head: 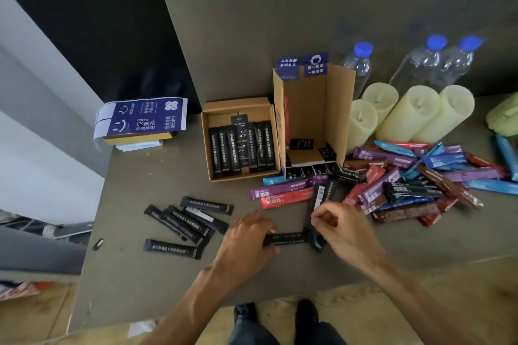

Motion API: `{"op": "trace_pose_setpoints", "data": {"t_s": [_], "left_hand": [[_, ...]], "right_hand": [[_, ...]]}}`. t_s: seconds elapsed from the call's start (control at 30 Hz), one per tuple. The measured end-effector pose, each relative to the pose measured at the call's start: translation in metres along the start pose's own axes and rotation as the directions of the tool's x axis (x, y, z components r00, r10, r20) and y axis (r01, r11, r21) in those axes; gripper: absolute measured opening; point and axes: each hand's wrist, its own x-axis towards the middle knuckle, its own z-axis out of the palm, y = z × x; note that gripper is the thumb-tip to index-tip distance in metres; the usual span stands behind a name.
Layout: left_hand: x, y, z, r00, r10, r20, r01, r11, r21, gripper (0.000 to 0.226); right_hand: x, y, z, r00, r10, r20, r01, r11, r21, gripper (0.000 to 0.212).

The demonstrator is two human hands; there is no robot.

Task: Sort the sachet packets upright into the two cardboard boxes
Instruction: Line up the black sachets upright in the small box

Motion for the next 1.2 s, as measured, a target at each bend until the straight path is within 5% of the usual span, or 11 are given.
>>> {"op": "trace_pose_setpoints", "data": {"t_s": [0.3,0.43,0.53,0.77,0.83,0.93,1.03,1.1,1.2], "left_hand": [[-0.009,0.003,0.012,0.999,0.026,-0.046,-0.024,0.999,0.045,0.019],[-0.013,0.006,-0.001,0.993,-0.092,-0.081,0.07,0.969,-0.237,0.012],[-0.015,0.012,-0.016,0.986,-0.163,-0.025,0.135,0.886,-0.443,0.013],[-0.019,0.016,-0.038,0.972,-0.223,-0.069,0.142,0.799,-0.584,0.013],[-0.02,0.013,-0.041,0.949,-0.303,-0.091,0.158,0.703,-0.693,0.01],[-0.019,0.011,-0.048,0.894,-0.445,-0.045,0.128,0.351,-0.928,0.006],[-0.01,0.01,-0.059,0.85,-0.523,-0.058,0.009,0.124,-0.992,0.01],[-0.004,0.009,-0.065,0.843,-0.529,-0.101,-0.029,0.143,-0.989,0.011],[-0.002,0.012,-0.066,0.853,-0.501,-0.147,0.012,0.3,-0.954,0.009]], "right_hand": [[-0.017,0.017,0.007,0.997,0.005,0.077,-0.002,0.999,-0.037,0.013],[-0.014,0.005,-0.005,0.994,-0.02,0.108,0.022,1.0,-0.012,0.019],[-0.006,-0.014,-0.013,0.991,0.029,0.129,-0.056,0.977,0.206,0.015],[0.013,-0.046,-0.018,0.984,0.107,0.141,-0.155,0.907,0.392,0.007],[0.015,-0.049,-0.016,0.984,0.131,0.118,-0.171,0.873,0.456,0.007],[0.014,-0.052,-0.01,0.974,0.171,0.149,-0.226,0.791,0.568,0.008],[0.012,-0.058,-0.001,0.95,0.103,0.295,-0.233,0.863,0.448,0.008],[0.012,-0.062,0.008,0.931,0.046,0.362,-0.167,0.936,0.31,0.007],[0.016,-0.068,0.018,0.945,-0.01,0.328,-0.078,0.964,0.253,0.011]]}}
